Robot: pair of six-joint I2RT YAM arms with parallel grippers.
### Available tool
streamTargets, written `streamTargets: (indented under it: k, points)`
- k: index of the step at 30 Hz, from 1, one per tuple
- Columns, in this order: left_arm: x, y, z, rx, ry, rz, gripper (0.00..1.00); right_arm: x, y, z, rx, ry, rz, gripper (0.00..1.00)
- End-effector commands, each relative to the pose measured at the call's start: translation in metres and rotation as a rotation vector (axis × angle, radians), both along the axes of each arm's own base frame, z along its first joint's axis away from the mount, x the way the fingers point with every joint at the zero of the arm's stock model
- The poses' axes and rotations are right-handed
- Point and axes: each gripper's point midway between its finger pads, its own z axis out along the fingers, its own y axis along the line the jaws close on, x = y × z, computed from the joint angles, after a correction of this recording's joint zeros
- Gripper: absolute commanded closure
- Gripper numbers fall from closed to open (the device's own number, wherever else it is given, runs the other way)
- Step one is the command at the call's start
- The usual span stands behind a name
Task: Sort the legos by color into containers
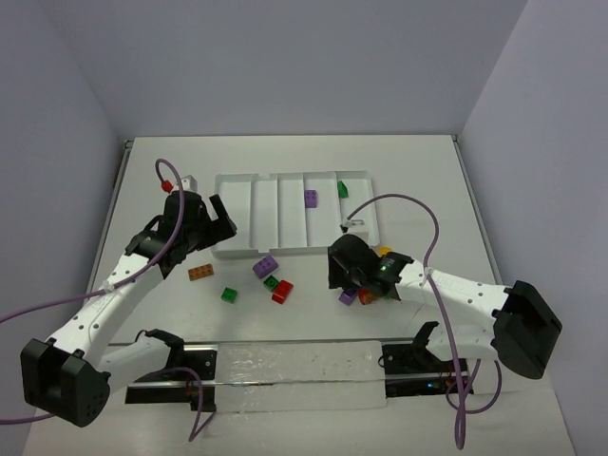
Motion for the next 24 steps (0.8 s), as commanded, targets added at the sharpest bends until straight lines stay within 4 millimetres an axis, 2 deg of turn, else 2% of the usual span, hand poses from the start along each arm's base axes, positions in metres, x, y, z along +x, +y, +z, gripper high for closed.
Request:
streamTargets:
  k: [1, 15, 19, 20, 24]
  points:
    - [0.006, -0.006, 0.014, -0.041, -0.053, -0.002, 0.01, -0.009, -0.001, -0.016, 0.013, 0.042, -0.037, 0.38]
    - [0.006, -0.008, 0.013, -0.053, -0.054, -0.005, 0.01, -0.021, -0.037, -0.044, -0.114, 0.099, -0.16, 0.37]
    - [0.005, -0.007, 0.013, -0.052, -0.055, -0.004, 0.01, -0.022, -0.035, -0.046, -0.115, 0.109, -0.156, 0.28]
    - [0.005, -0.006, 0.013, -0.052, -0.058, -0.002, 0.01, -0.021, -0.034, -0.044, -0.108, 0.106, -0.159, 0.21]
    - [0.004, -0.007, 0.011, -0.051, -0.053, -0.003, 0.01, -0.019, -0.03, -0.037, -0.085, 0.083, -0.144, 0.19]
